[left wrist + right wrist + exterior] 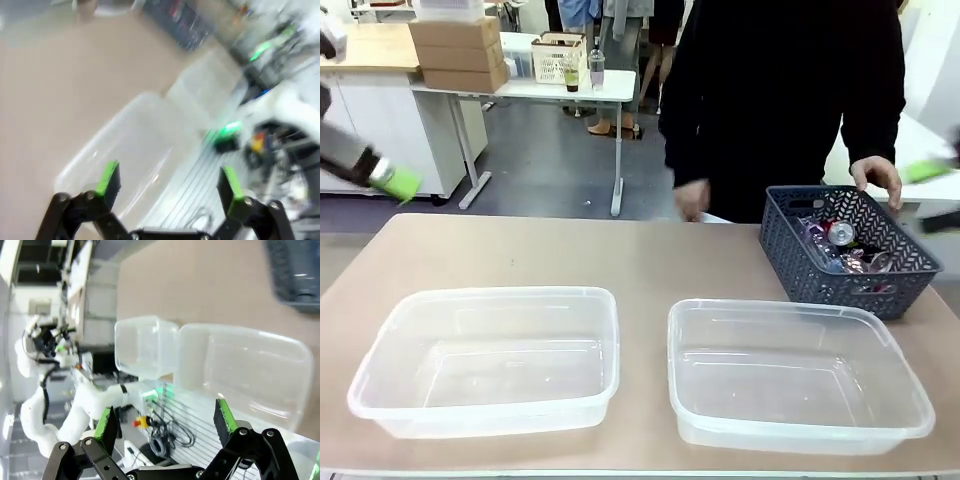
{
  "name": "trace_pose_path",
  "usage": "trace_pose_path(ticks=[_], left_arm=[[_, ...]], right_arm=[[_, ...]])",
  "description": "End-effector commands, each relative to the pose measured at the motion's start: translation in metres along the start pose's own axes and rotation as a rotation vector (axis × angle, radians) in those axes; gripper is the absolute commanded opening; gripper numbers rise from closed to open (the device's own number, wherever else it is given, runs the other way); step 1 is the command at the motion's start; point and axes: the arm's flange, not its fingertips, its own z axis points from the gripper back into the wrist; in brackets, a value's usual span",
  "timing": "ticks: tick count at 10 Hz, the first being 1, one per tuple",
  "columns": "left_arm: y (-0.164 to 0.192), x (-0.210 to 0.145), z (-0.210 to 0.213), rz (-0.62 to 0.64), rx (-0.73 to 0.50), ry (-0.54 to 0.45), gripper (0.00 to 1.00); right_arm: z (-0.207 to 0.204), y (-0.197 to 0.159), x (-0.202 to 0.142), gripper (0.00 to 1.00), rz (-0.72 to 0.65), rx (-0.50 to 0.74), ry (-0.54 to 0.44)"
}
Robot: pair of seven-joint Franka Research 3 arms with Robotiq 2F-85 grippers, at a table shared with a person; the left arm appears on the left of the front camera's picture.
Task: Sort the waste into each basket.
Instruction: Pick up the Organizing box on the left side of the table and lift it.
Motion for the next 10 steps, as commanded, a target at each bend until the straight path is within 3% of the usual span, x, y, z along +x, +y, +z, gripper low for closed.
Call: trace_pose_path(ticks=[1,2,3,4,5,6,8,9,10], left_arm=[[-0.004,-0.032,0.016,-0.043,0.214,0.448,1.0],[-0.002,-0.056,0.009,0.012,0.254,0.572,1.0],[0.001,-0.073,-0.005,0.048,0.254,0.614,1.0],[0.001,-0.085,-0.03,0.042,0.172,0.59,1.0],[0.005,-0.085,-0.055,0.012,0.117,0.487,1.0],[0.009,-0.064,0.004,0.064,0.237,0.561,1.0],[0.009,-0.064,0.004,0.064,0.237,0.561,1.0],[0.006,-0.058,-0.008,0.041,0.201,0.576,1.0],[0.003,-0.04,-0.014,0.098,0.325,0.526,1.0]], right_arm=[[-0.122,0.105,0.026,1.0,0.105,-0.058,0.169],[-0.171,0.14,0.016,1.0,0.172,-0.069,0.242],[-0.217,0.161,-0.004,1.0,0.241,-0.15,0.315],[-0.257,0.161,-0.025,1.0,0.305,-0.256,0.379],[-0.267,0.148,-0.029,1.0,0.292,-0.293,0.458],[-0.239,0.164,-0.058,1.0,0.265,-0.128,0.381],[-0.239,0.164,-0.058,1.0,0.265,-0.128,0.381],[-0.269,0.166,-0.056,1.0,0.299,-0.172,0.438],[-0.288,0.182,-0.057,1.0,0.327,-0.284,0.414]])
